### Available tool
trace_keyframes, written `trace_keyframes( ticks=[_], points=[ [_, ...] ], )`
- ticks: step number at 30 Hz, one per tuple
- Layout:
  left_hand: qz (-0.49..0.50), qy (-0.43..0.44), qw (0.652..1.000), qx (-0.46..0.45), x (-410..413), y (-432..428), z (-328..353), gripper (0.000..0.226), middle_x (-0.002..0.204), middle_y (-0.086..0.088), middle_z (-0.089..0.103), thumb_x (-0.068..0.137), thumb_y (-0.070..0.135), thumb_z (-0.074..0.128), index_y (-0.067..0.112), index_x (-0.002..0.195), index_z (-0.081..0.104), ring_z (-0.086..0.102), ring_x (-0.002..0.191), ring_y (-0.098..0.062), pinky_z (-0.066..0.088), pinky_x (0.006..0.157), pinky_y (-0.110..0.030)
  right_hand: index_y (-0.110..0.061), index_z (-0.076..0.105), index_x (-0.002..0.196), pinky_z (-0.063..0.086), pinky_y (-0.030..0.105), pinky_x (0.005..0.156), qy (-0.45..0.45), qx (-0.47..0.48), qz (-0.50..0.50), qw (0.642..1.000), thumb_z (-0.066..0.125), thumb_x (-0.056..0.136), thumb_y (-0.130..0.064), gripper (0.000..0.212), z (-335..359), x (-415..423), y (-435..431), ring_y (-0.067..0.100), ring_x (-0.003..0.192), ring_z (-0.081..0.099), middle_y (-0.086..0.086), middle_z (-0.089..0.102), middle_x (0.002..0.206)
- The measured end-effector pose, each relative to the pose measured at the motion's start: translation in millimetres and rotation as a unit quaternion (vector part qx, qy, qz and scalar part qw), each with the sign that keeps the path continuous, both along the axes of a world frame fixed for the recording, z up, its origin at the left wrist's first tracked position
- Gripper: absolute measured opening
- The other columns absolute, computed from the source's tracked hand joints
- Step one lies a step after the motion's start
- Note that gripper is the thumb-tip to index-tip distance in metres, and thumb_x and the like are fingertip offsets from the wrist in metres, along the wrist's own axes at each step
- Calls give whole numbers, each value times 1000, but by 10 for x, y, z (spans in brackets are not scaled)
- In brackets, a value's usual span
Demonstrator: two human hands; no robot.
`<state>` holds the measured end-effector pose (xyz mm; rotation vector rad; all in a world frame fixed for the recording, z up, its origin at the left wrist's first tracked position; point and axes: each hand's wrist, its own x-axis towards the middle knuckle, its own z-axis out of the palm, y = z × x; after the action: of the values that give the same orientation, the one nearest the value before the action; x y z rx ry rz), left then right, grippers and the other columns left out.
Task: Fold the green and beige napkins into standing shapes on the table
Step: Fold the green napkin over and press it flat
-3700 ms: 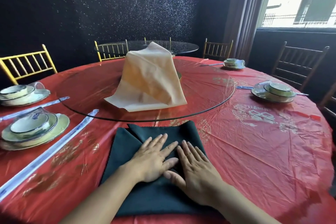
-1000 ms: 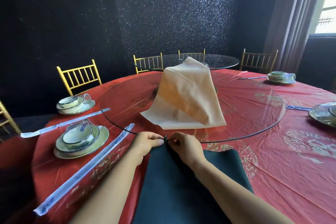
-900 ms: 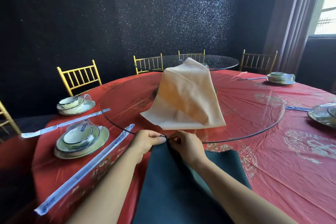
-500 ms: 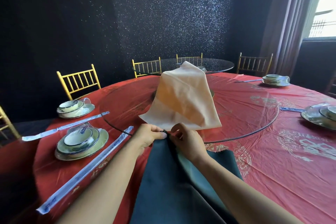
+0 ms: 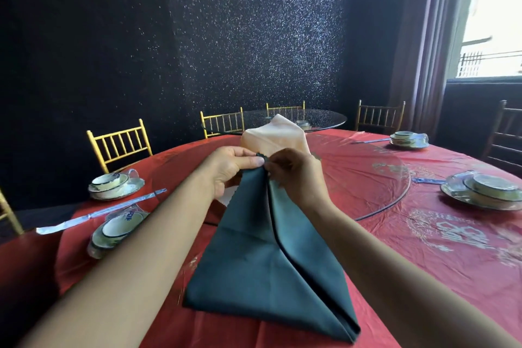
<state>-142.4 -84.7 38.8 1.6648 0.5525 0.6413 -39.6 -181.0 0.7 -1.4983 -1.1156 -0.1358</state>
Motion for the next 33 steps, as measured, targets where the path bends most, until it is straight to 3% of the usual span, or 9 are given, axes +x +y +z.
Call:
trace_keyframes(
  ticks=[2,9,13,15,17,22,25,28,33],
  points=[
    [-2,-26,1000,0,-2,-65,126,19,47,6,63,80,1,64,14,68,57,57,44,-6,47,50,-17,-11,71,79,48,29,66,-30,2,-24,999,67,80,-12,4,168,-57,-97,8,57,55,4,70,70],
    [45,-120,991,-26,46,-298,447,21,40,5,60,82,1,63,12,67,54,55,36,-6,46,45,-15,-5,67,73,45,33,70,-157,-31,-88,983,56,88,-23,26,622,-143,-254,24,73,58,13,68,73],
    [70,-168,982,-49,98,-411,595,23,34,7,55,85,0,59,10,66,51,53,34,-6,44,36,-13,-12,43,51,41,33,63,-189,-78,-91,975,52,89,-31,43,847,-221,-307,21,65,40,5,41,56],
    [71,-192,976,-76,124,-441,676,23,35,5,56,86,2,59,9,65,52,56,37,-11,52,46,-22,-9,46,51,35,31,59,-180,-100,-79,975,53,88,-33,44,982,-262,-350,20,64,40,5,38,57],
    [75,-197,974,-84,141,-458,739,25,40,2,59,89,12,59,8,65,56,58,41,-13,54,61,-30,-7,57,60,33,31,55,-156,-123,-64,978,57,85,-39,40,1115,-242,-393,18,57,41,8,42,60],
    [4,-193,973,-125,71,-630,826,60,58,-6,66,95,52,29,3,76,58,60,64,-16,54,53,-23,-15,52,55,29,18,46,-149,-166,-13,975,70,76,-20,28,1312,-99,-493,10,54,38,-3,41,56],
    [-24,-207,971,-117,106,-729,788,69,75,-9,65,94,57,19,1,90,60,60,75,-18,52,71,-27,-11,67,78,42,25,61,-161,-122,-82,976,69,75,-21,11,1271,-8,-468,16,71,53,2,59,72],
    [-31,-201,974,-102,164,-788,739,77,82,-10,62,94,57,18,-7,114,55,60,77,-17,49,77,-27,-11,62,68,45,32,70,-146,-81,-121,979,68,79,-23,17,1166,103,-427,20,74,52,5,58,72],
    [-48,-177,981,-62,150,-757,626,74,107,-14,63,94,56,21,-5,123,51,62,87,-17,48,86,-27,-3,65,74,47,36,70,-131,-52,-123,982,63,83,-26,25,1073,215,-405,25,71,54,11,61,70]
  ],
)
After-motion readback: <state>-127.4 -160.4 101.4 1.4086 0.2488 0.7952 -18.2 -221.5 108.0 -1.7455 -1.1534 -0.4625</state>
